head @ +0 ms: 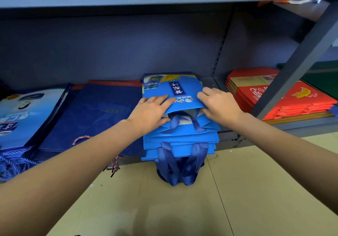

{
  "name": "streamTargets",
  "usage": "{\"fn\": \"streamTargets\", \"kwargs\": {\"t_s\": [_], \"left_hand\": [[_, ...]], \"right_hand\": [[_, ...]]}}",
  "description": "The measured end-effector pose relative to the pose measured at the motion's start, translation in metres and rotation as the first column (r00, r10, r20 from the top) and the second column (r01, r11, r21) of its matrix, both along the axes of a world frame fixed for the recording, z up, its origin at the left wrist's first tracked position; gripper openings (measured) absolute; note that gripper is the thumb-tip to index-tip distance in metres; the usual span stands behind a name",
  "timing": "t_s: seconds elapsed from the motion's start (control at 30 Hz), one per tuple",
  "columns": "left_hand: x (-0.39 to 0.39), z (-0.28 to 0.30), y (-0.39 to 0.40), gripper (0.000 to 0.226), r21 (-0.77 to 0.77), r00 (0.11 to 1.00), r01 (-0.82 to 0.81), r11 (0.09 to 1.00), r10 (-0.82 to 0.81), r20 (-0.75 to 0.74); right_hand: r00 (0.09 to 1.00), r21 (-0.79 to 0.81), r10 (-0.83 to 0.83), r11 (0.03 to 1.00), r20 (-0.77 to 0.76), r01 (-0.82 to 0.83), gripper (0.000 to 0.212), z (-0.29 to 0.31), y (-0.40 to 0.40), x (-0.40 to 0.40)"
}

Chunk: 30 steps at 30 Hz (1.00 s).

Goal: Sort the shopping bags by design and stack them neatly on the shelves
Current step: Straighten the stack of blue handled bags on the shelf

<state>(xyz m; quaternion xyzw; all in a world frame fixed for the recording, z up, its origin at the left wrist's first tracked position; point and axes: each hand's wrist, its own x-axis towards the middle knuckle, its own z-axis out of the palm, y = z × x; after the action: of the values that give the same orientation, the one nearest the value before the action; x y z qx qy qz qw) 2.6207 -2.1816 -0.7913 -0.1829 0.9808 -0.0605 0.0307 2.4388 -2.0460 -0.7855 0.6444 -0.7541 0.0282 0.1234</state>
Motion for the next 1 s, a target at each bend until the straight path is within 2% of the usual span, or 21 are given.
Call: {"fn": "streamTargets", "kwargs": {"t_s": [0.1,0.17,0.27,0.37,0.47,0.6,0.67,0.77,0.87,0.93,1.0], "left_hand": [[0.002,-0.003,0.001,0.058,-0.065,0.999,0.024,0.998,-0.021,0.039],[0.005,-0.006,0.003,0.06,-0.091,0.992,0.052,0.995,-0.041,0.116],[0.008,-0.017,0.011,0.07,-0.025,0.968,0.019,1.0,-0.012,0.251],[0.003,-0.032,0.023,0.08,0.045,0.95,-0.076,0.996,0.059,0.305],[-0.005,-0.042,0.033,0.079,0.023,0.965,-0.12,0.992,0.111,0.236],[-0.011,-0.047,0.038,0.065,-0.025,0.983,-0.12,0.992,0.123,0.136],[-0.01,-0.047,0.039,0.065,-0.121,0.993,-0.052,0.991,0.065,0.101],[-0.007,-0.05,0.035,0.067,-0.238,0.997,-0.055,0.97,0.039,-0.071],[-0.001,-0.054,0.031,0.06,-0.177,0.977,-0.075,0.981,0.037,-0.209],[0.005,-0.061,0.029,0.063,-0.111,0.97,-0.071,0.991,0.043,-0.24],[0.012,-0.065,0.024,0.068,-0.069,0.978,-0.046,0.997,0.031,-0.204]], "right_hand": [[0.999,0.045,0.032,0.998,-0.025,-0.031,0.039,-0.003,0.004,0.0],[0.999,0.178,-0.007,0.984,-0.037,0.013,0.038,-0.01,0.006,0.003],[0.999,0.381,-0.034,0.924,0.029,0.02,0.046,-0.021,0.006,0.011],[0.997,0.453,-0.039,0.891,0.067,0.005,0.054,-0.028,0.006,0.014],[0.998,0.379,-0.01,0.925,0.061,-0.014,0.061,-0.033,0.006,0.015],[0.998,0.293,0.031,0.955,0.047,-0.043,0.066,-0.039,0.001,0.02],[0.998,0.214,0.068,0.974,0.005,-0.068,0.062,-0.038,-0.003,0.023],[0.996,0.082,0.088,0.993,-0.014,-0.086,0.055,-0.036,-0.008,0.027],[0.995,0.081,0.092,0.992,0.032,-0.095,0.058,-0.039,-0.011,0.03],[0.994,0.101,0.109,0.989,-0.016,-0.106,0.065,-0.045,-0.012,0.034],[0.99,0.125,0.086,0.989,-0.111,-0.072,0.067,-0.051,-0.015,0.043]]}}
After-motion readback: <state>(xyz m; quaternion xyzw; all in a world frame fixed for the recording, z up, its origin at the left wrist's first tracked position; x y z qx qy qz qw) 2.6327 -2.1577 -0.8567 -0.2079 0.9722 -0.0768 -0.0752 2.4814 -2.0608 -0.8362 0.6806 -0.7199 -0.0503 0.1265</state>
